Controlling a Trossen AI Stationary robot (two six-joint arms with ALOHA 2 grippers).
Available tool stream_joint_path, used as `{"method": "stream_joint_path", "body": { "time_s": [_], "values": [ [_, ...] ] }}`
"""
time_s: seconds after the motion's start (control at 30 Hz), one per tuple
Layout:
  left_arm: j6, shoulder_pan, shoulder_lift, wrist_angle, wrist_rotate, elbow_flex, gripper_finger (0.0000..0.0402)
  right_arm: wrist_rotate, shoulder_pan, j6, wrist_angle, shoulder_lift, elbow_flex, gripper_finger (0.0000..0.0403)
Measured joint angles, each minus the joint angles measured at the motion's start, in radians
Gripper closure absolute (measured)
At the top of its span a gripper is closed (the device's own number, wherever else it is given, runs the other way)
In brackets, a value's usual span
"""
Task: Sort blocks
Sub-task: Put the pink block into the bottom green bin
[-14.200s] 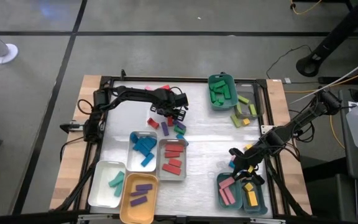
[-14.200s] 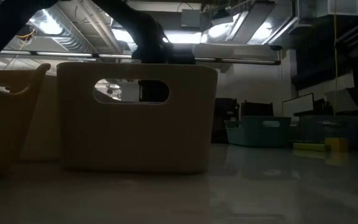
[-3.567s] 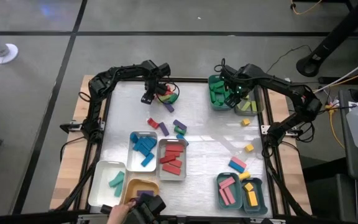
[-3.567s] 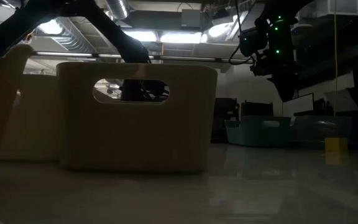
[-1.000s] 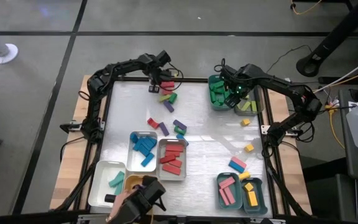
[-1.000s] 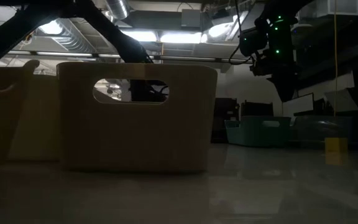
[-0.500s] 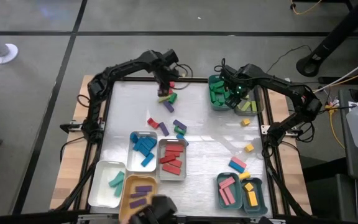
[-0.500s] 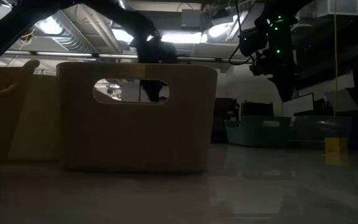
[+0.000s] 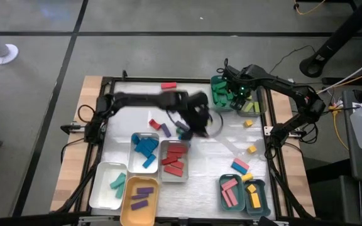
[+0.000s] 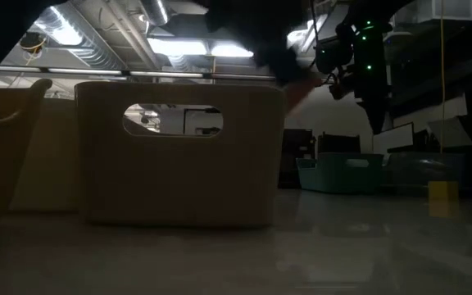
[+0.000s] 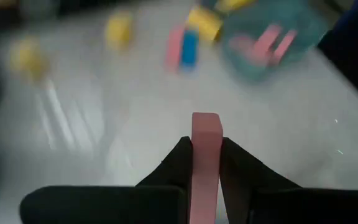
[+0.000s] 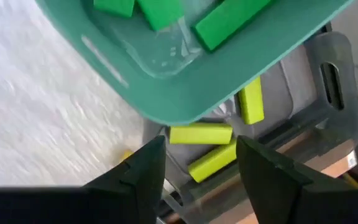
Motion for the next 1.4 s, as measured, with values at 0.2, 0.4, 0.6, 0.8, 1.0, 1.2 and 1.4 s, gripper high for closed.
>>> {"method": "stream_joint_path", "body": {
  "time_s": [0.2, 0.4, 0.6, 0.8, 1.0, 1.2, 1.4],
  "values": [
    [-0.031, -0.190, 0.074, 0.379, -0.021, 0.000, 0.0365, 0.034, 0.000, -0.090, -0.006, 0.000, 0.000, 0.0208],
    [-0.141, -0.307, 0.192, 0.759, -0.087, -0.001, 0.0359, 0.067, 0.000, -0.112, 0.003, 0.000, 0.000, 0.0208],
    [-0.328, -0.369, 0.337, 1.092, -0.130, -0.001, 0.0362, 0.063, 0.000, -0.076, 0.055, 0.000, 0.000, 0.0208],
    [-0.406, -0.412, 0.419, 1.139, -0.243, -0.001, 0.0352, -0.041, 0.000, 0.020, -0.018, 0.000, 0.000, 0.0208],
    [-0.311, -0.431, 0.436, 1.085, -0.364, -0.002, 0.0345, -0.072, 0.000, 0.027, -0.199, -0.049, 0.000, 0.0208],
    [-0.376, -0.428, 0.436, 1.078, -0.516, -0.002, 0.0299, -0.113, 0.001, 0.122, -0.256, -0.228, 0.000, 0.0208],
    [-0.388, -0.424, 0.432, 1.056, -0.532, -0.002, 0.0241, -0.313, 0.001, 0.285, -0.256, -0.455, 0.000, 0.0208]
  ]
}}
